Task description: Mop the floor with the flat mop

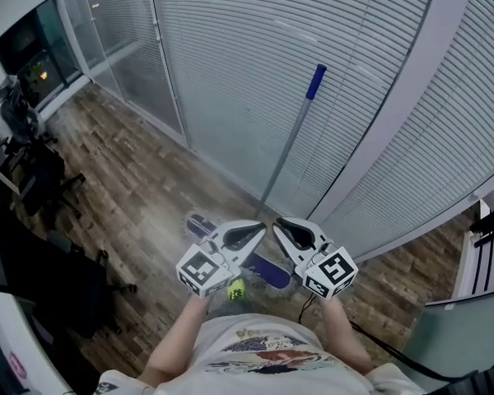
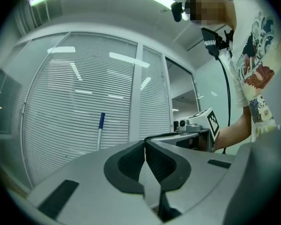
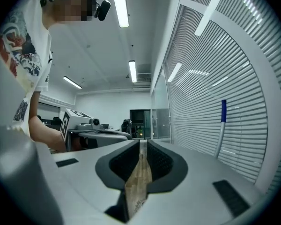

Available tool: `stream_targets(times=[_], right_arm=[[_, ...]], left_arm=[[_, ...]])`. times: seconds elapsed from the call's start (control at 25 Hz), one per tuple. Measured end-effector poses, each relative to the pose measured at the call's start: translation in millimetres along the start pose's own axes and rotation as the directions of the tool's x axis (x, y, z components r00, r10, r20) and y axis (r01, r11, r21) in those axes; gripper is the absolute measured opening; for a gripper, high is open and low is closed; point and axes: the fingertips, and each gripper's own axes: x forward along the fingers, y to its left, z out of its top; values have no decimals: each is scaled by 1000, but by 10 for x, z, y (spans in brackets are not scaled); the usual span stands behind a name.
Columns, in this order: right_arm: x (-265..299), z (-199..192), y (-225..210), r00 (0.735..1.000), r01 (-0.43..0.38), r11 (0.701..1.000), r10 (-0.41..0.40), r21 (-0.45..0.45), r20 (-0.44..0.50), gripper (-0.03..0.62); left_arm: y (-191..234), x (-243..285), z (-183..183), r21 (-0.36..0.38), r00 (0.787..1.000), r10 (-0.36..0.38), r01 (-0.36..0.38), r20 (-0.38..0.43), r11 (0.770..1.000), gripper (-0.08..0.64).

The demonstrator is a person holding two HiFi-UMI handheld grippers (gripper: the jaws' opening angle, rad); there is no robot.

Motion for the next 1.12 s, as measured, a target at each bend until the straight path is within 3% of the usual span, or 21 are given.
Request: stream_targets(times=[0.44, 0.72, 1.12], right_arm=[[859, -32, -717, 995, 103, 995, -103, 4, -11, 41], [1153, -73, -1099, 987, 161, 987, -161, 2, -22, 41], [1235, -3, -1744, 971, 237, 971, -237, -22, -22, 41]], left_arm=[[1043, 359, -143, -10, 994, -107, 107, -19, 994, 12], [1391, 646, -202, -20, 985, -173, 173, -18, 985, 12], [1760, 1123, -207, 3, 988, -157, 157, -2, 988, 12]])
